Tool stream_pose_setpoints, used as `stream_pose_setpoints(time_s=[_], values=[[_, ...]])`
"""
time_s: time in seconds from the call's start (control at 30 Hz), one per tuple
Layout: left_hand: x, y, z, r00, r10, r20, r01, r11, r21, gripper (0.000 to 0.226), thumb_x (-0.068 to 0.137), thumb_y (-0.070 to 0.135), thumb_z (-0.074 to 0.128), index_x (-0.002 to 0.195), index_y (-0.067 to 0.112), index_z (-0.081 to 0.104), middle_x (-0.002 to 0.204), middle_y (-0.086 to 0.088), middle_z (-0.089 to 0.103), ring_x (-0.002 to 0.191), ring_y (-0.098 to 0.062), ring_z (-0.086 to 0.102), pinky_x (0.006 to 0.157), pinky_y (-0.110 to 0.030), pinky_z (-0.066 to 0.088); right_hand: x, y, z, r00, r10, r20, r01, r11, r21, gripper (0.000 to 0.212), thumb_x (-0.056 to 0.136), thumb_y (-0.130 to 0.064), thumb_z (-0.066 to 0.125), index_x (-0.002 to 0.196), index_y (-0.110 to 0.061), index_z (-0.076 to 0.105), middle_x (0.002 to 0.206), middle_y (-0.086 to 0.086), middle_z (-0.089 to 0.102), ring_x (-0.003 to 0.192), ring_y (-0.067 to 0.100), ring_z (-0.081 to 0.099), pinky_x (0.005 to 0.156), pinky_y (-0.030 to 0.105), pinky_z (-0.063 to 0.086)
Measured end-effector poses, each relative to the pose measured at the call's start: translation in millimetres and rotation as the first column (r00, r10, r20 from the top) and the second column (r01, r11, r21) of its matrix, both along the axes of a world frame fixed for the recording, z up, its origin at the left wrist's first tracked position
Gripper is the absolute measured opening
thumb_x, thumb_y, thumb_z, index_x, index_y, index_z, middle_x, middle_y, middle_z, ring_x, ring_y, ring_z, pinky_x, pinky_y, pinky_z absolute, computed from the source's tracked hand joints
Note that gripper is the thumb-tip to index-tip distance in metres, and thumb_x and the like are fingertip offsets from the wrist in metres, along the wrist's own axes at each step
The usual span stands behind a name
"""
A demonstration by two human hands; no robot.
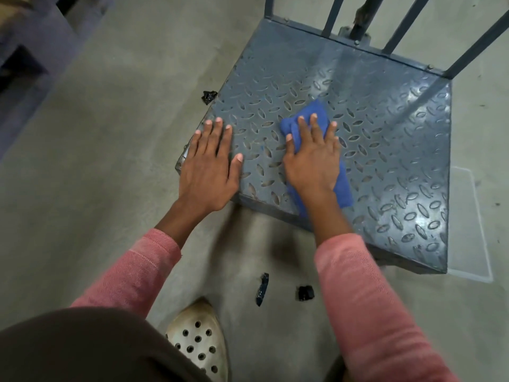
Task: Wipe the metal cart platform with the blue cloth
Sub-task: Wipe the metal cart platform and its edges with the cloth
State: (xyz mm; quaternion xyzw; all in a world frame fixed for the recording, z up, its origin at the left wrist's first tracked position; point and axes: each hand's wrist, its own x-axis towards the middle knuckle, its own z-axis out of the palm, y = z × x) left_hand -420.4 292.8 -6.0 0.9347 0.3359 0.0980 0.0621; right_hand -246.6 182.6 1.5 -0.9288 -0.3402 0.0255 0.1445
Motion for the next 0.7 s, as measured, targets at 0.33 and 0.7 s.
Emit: stream_pose_setpoints(time_s=[0.33, 0.7], values=[[0.1, 1.0, -3.0, 1.000, -0.020, 0.019, 0.019, 0.999, 0.035, 0.065, 0.108, 0.039, 0.017, 0.163, 0.005, 0.024, 0.171, -0.017, 0.019, 0.161, -0.030, 0.011, 0.130, -0.048, 0.011, -16.7, 15.0, 4.9, 0.976, 0.218, -0.017, -0.218, 0.976, -0.024, 0.055, 0.106, -0.047, 0.027, 0.158, -0.029, 0.025, 0.167, -0.003, 0.017, 0.155, 0.031, 0.003, 0.126, 0.046, 0.008], [0.7, 0.7, -4.7, 0.999, -0.004, 0.052, 0.001, 0.998, 0.055, 0.064, 0.108, 0.039, 0.020, 0.162, 0.005, 0.028, 0.170, -0.017, 0.023, 0.160, -0.031, 0.015, 0.130, -0.048, 0.014, -67.7, -42.5, 7.5, 0.969, 0.245, -0.035, -0.241, 0.966, 0.092, 0.044, 0.105, -0.038, 0.042, 0.149, -0.034, 0.044, 0.163, -0.011, 0.028, 0.156, 0.025, 0.007, 0.126, 0.042, 0.012]])
